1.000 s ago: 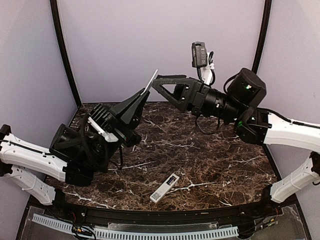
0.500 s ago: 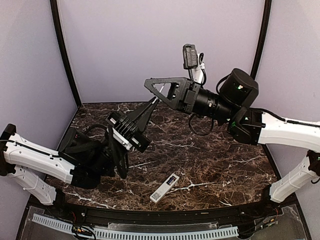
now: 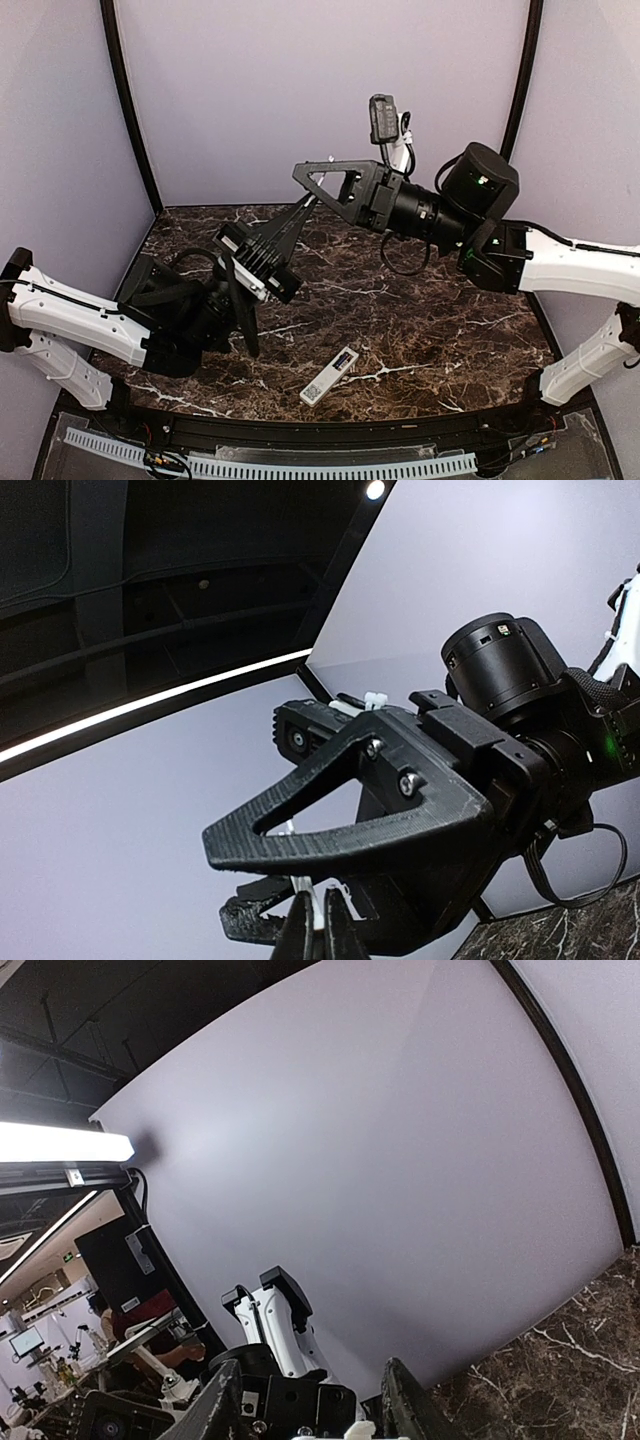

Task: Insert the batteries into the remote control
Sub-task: Pass from the left arm to the right

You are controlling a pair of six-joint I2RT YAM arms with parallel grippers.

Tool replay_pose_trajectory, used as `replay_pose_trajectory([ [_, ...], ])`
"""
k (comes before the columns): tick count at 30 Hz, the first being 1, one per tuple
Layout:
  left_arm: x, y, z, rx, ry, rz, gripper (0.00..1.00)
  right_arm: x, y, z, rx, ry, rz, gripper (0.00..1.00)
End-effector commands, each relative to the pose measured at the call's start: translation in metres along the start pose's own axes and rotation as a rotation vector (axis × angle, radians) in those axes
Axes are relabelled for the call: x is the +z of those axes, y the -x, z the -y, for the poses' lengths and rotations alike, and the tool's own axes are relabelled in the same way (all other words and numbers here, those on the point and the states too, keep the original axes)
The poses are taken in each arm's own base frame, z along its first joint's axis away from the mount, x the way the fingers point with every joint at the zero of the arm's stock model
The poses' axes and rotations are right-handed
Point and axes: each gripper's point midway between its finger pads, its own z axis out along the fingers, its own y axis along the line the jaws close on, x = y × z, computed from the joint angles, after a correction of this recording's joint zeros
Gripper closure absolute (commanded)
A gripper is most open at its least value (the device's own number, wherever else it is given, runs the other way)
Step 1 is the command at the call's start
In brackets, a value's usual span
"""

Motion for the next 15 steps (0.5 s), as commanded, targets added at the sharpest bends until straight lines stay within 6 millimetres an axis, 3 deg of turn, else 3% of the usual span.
replay_pose_trajectory([
  [1,-0.0101,0.0274,-0.0526,-0.069,0.207,0.114,1.00,-0.0048,0.0064,-0.0041,-0.002,-0.001,0.029,0.55],
  [10,-0.0123,0.0279,-0.0558,-0.057,0.221,0.117,1.00,-0.0081,0.0060,-0.0020,-0.002,-0.008,0.039,0.63],
  [15,-0.0135,0.0275,-0.0578,-0.052,0.229,0.114,1.00,-0.0107,0.0048,0.0013,0.002,-0.011,0.031,0.54],
])
